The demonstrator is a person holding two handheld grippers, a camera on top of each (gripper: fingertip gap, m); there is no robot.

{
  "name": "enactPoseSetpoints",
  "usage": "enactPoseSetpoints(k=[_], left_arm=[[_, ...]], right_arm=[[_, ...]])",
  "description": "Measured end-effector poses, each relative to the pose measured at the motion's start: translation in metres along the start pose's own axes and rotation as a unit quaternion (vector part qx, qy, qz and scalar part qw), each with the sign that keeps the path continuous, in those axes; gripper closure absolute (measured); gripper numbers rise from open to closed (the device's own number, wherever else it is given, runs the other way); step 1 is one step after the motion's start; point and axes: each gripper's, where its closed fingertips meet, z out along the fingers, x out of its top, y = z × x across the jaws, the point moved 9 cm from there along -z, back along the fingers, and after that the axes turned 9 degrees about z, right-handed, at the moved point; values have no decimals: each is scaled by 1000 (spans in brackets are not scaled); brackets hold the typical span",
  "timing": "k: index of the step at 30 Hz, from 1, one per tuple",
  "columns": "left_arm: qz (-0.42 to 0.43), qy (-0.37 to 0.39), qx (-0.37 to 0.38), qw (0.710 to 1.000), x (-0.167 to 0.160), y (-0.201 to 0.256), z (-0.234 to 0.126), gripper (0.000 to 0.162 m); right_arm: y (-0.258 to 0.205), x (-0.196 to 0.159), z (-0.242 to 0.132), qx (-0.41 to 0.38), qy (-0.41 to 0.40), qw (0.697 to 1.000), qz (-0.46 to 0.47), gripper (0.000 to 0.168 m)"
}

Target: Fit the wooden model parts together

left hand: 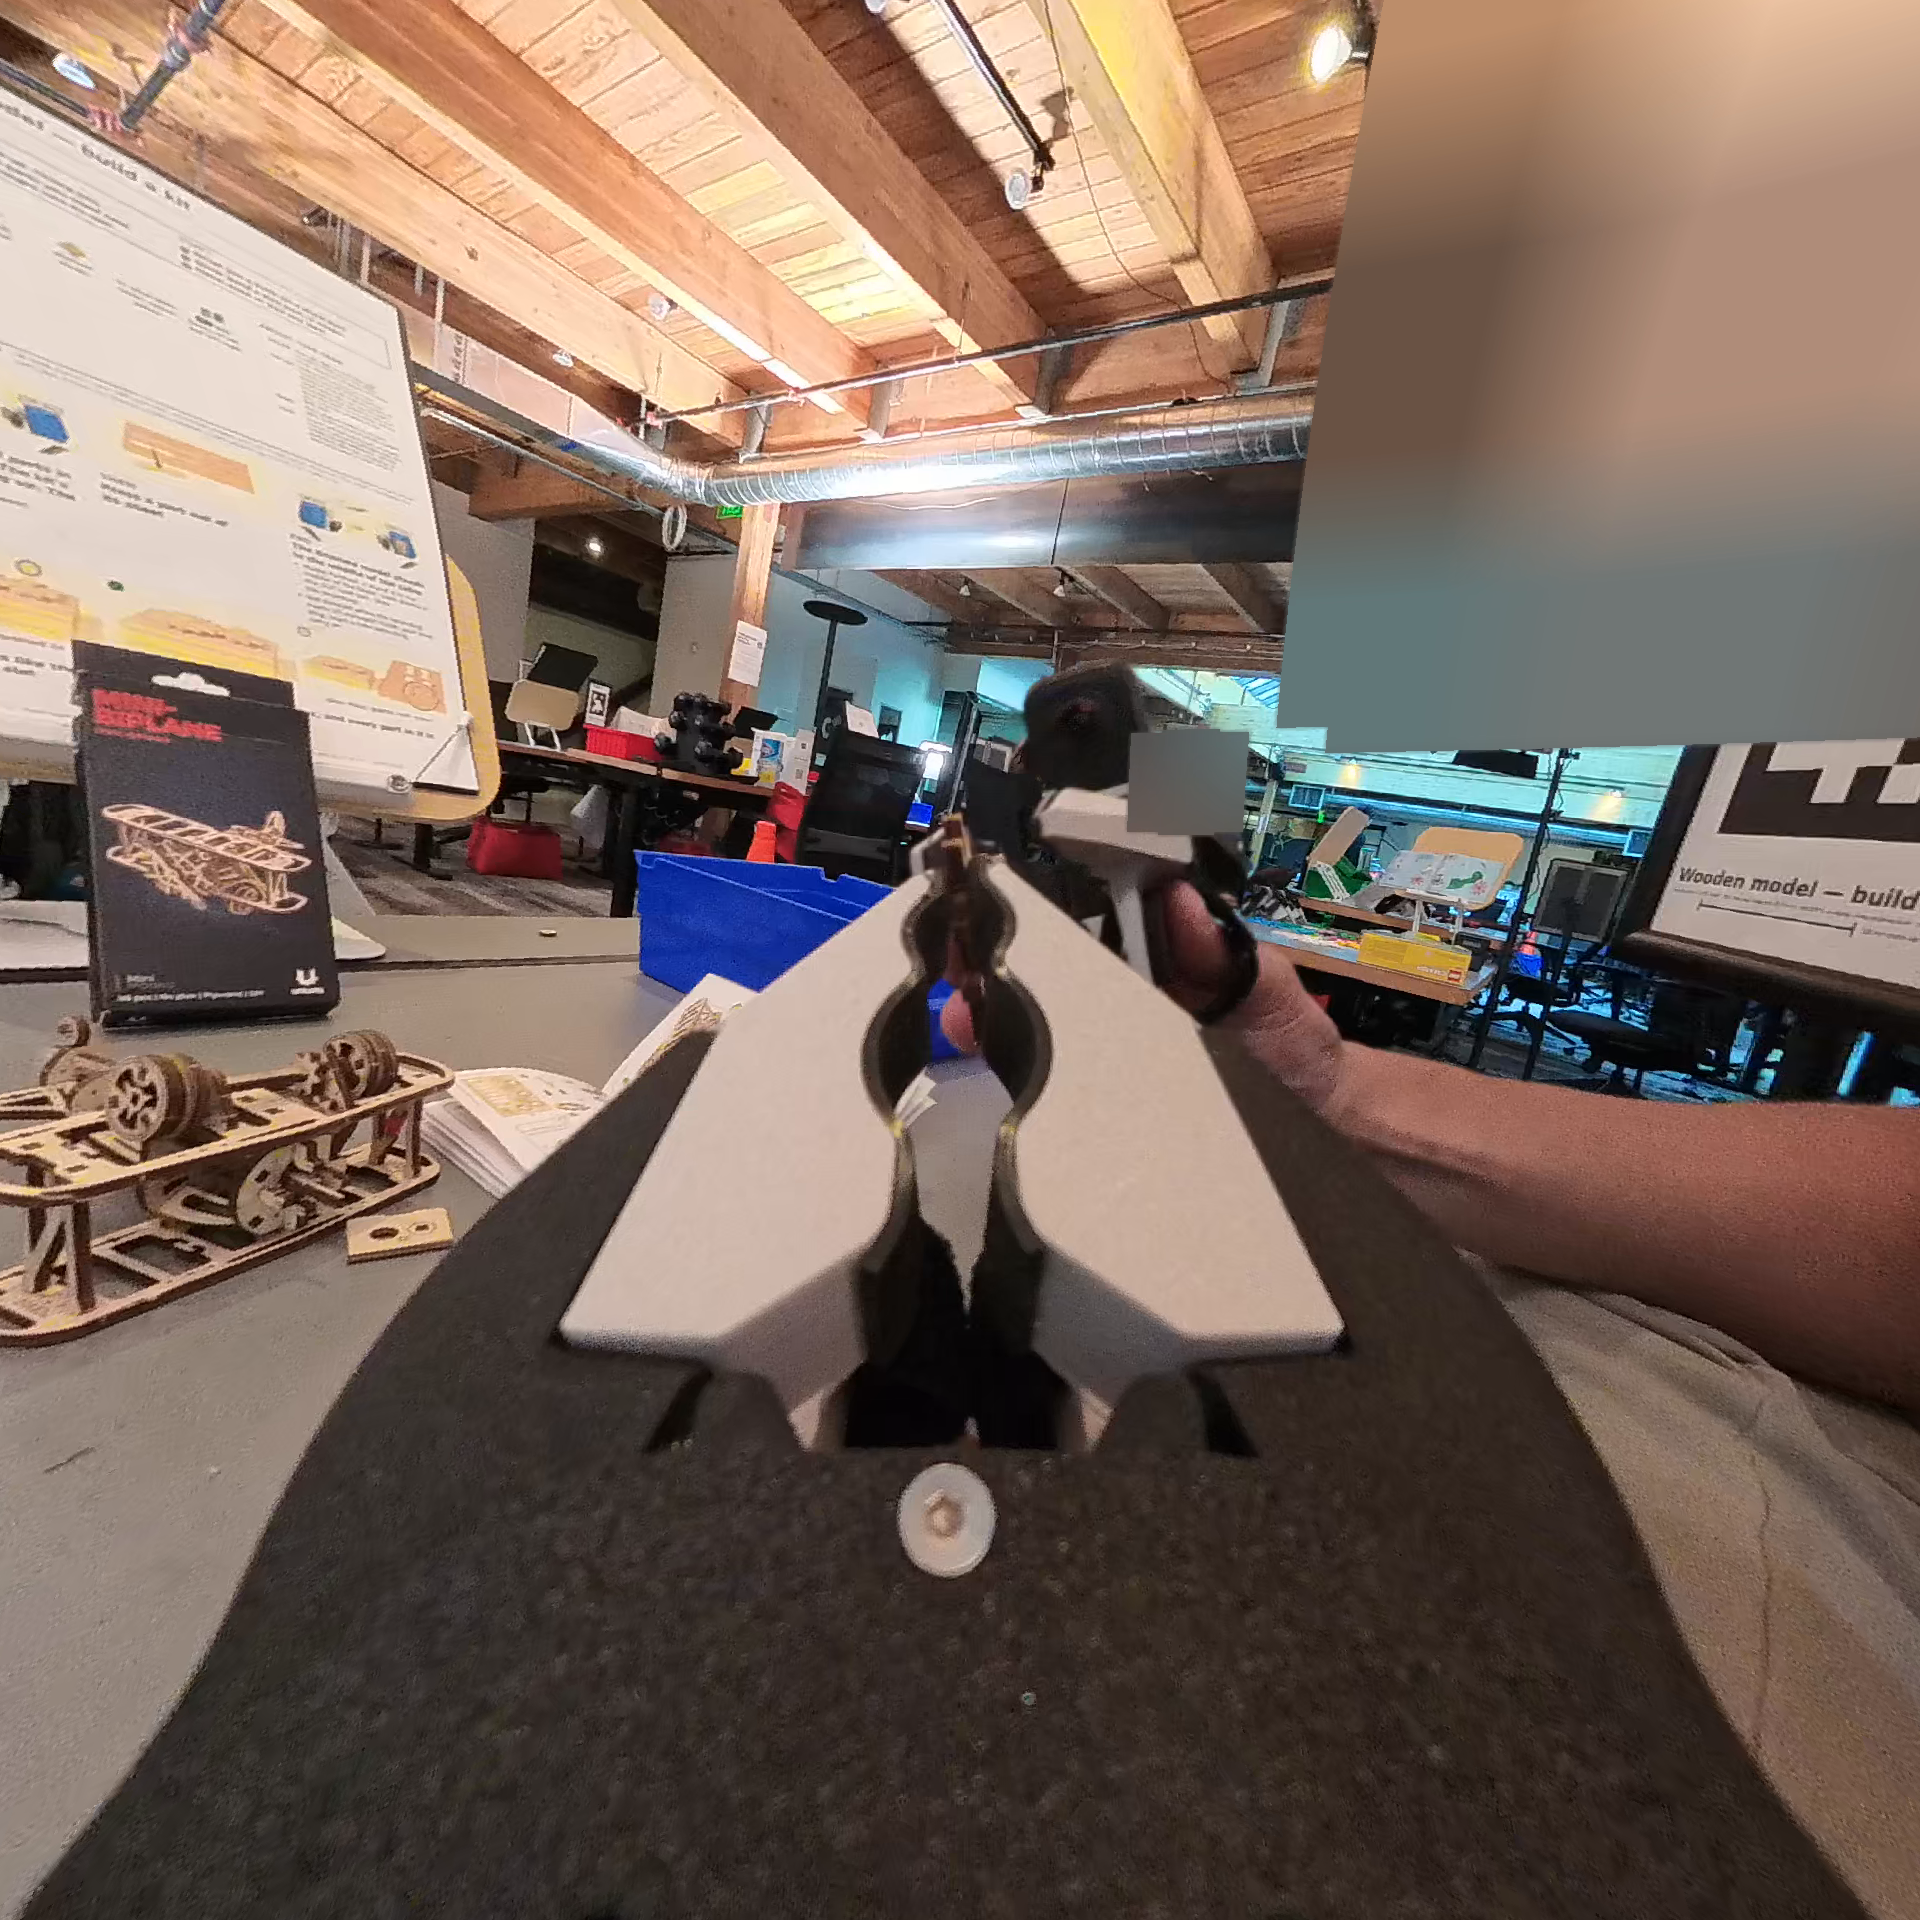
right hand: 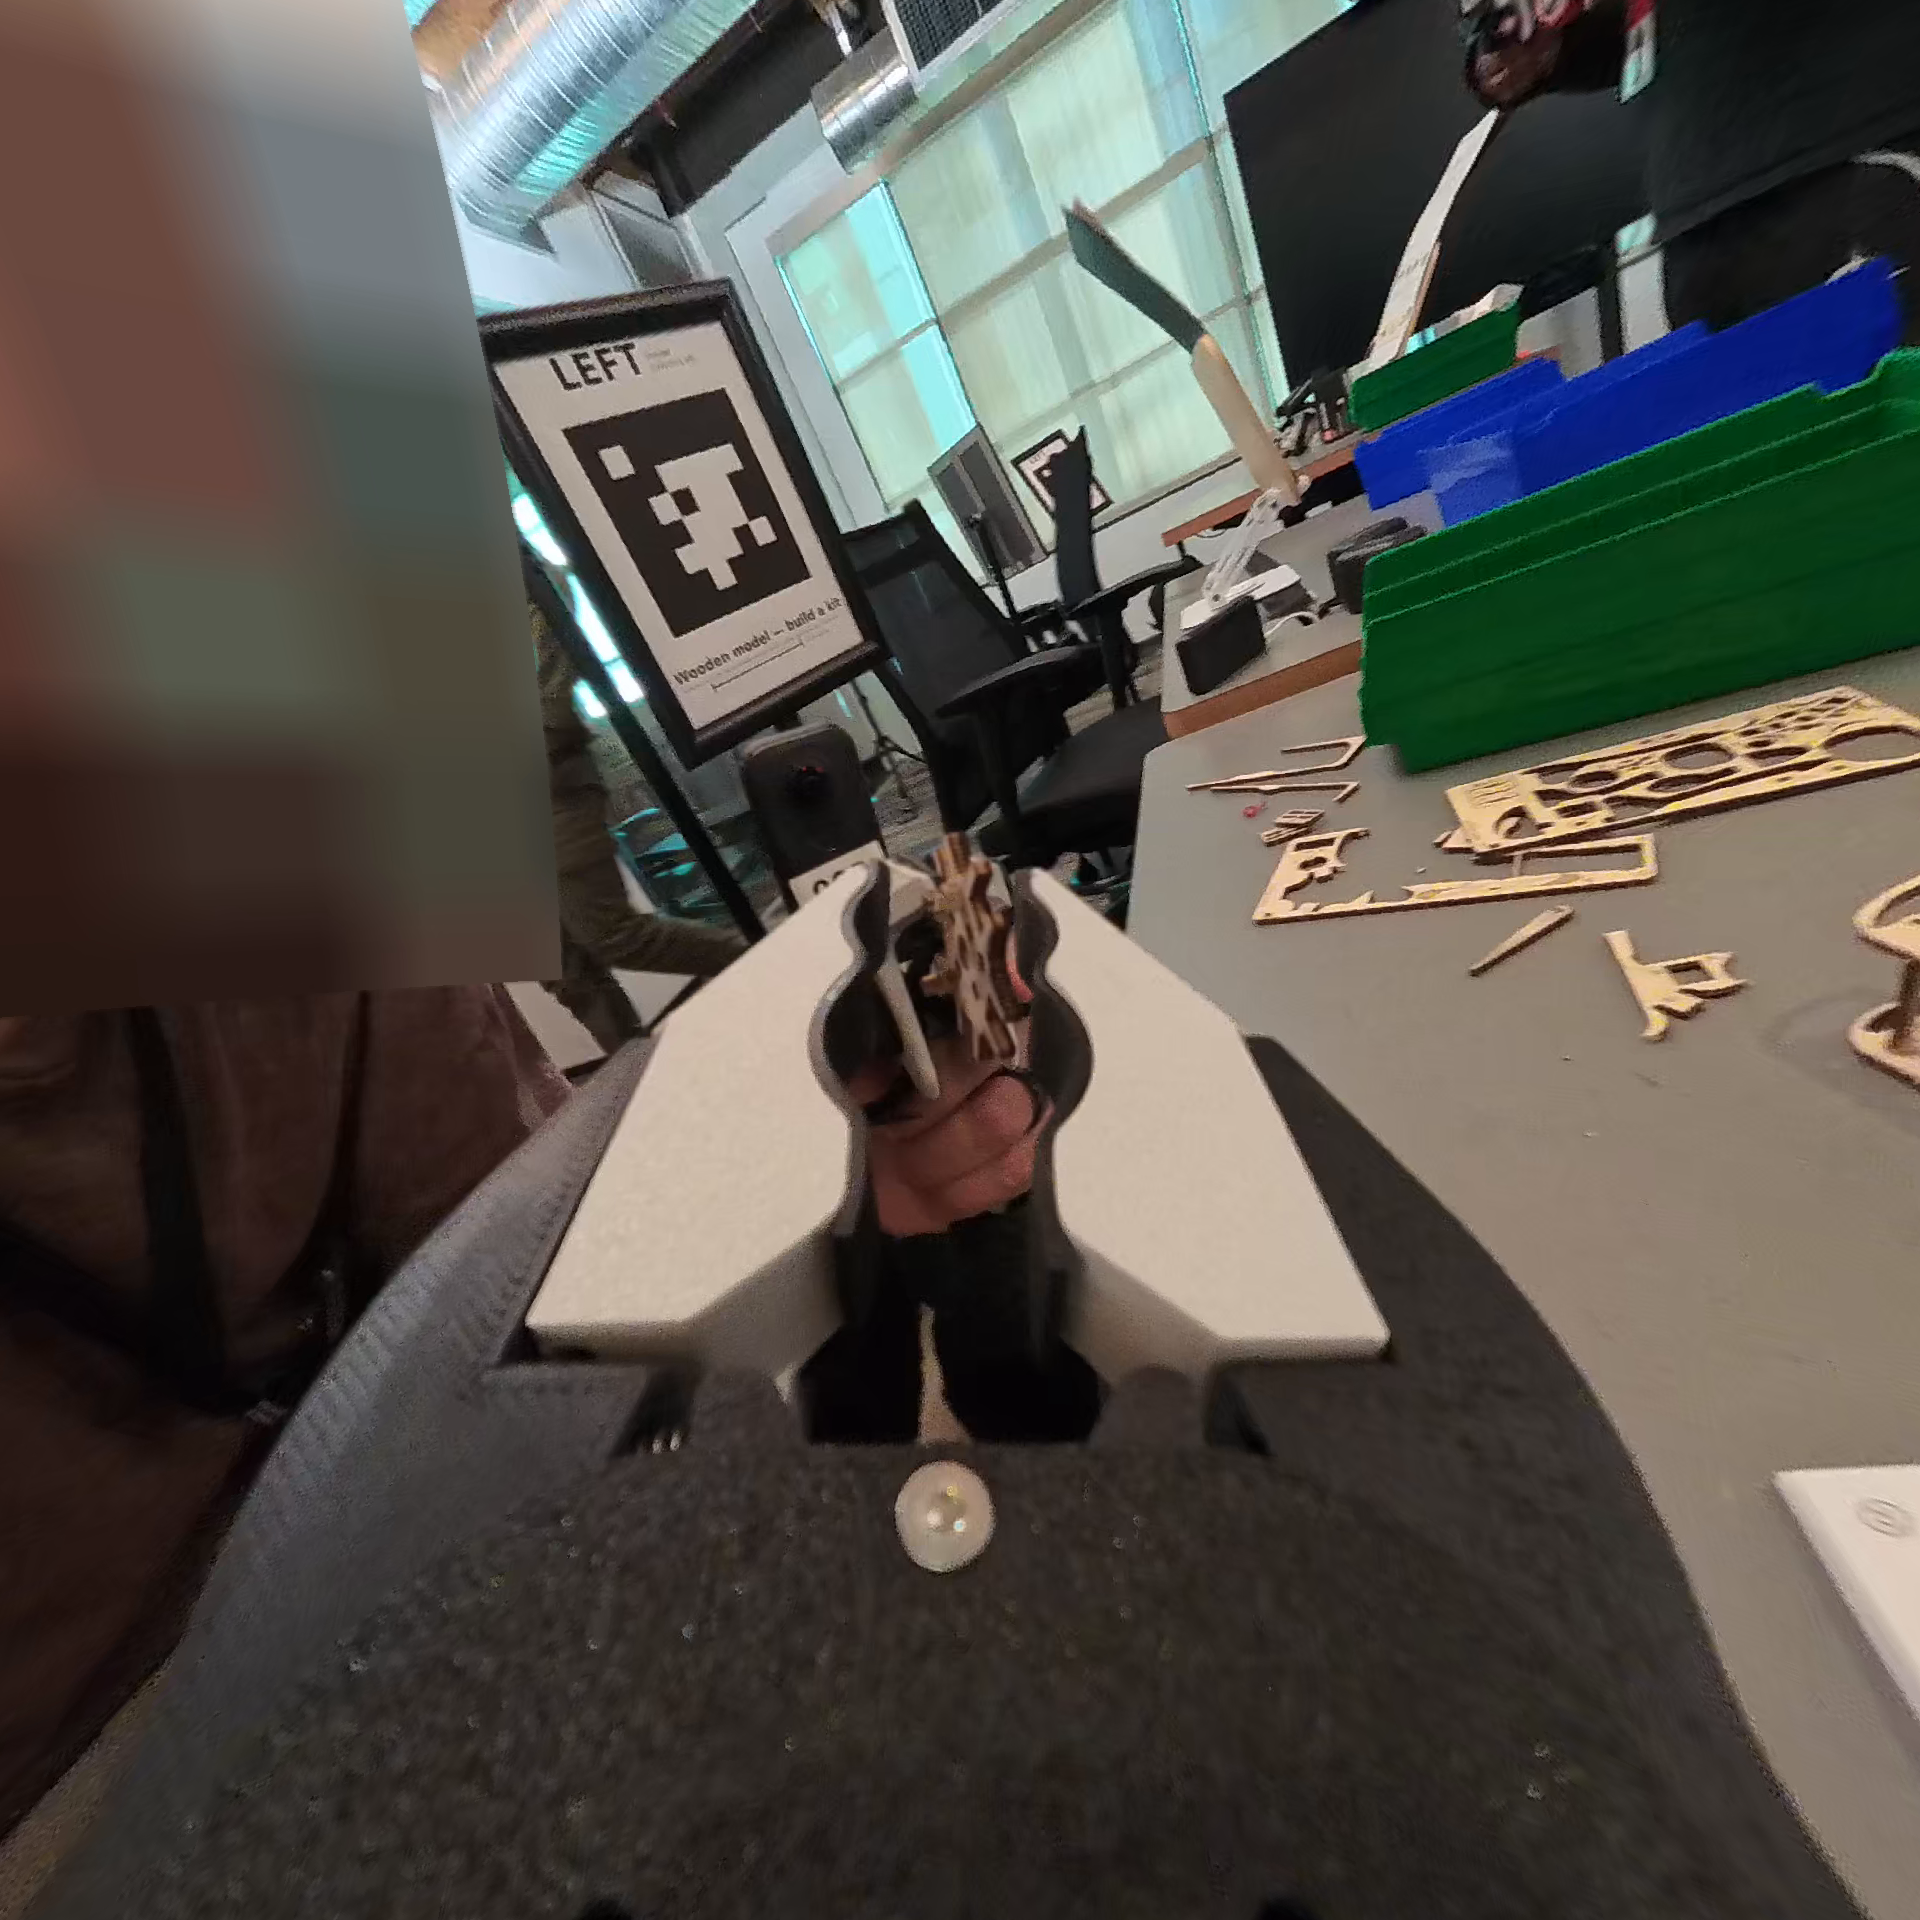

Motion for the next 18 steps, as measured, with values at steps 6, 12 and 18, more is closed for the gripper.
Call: enactPoseSetpoints(k=[6, 12, 18], left_arm=[[-101, -4, 12, 995, -9, -20, -3, 162], [-261, -6, 19, 965, -28, -44, -8, 162], [-300, -5, 7, 954, -32, -47, -9, 162]], right_arm=[[-11, 5, -11, -165, -41, 976, -135, 139], [-6, -16, 11, -247, -129, 924, -263, 122], [-2, -31, 20, -377, -154, 836, -368, 134]])
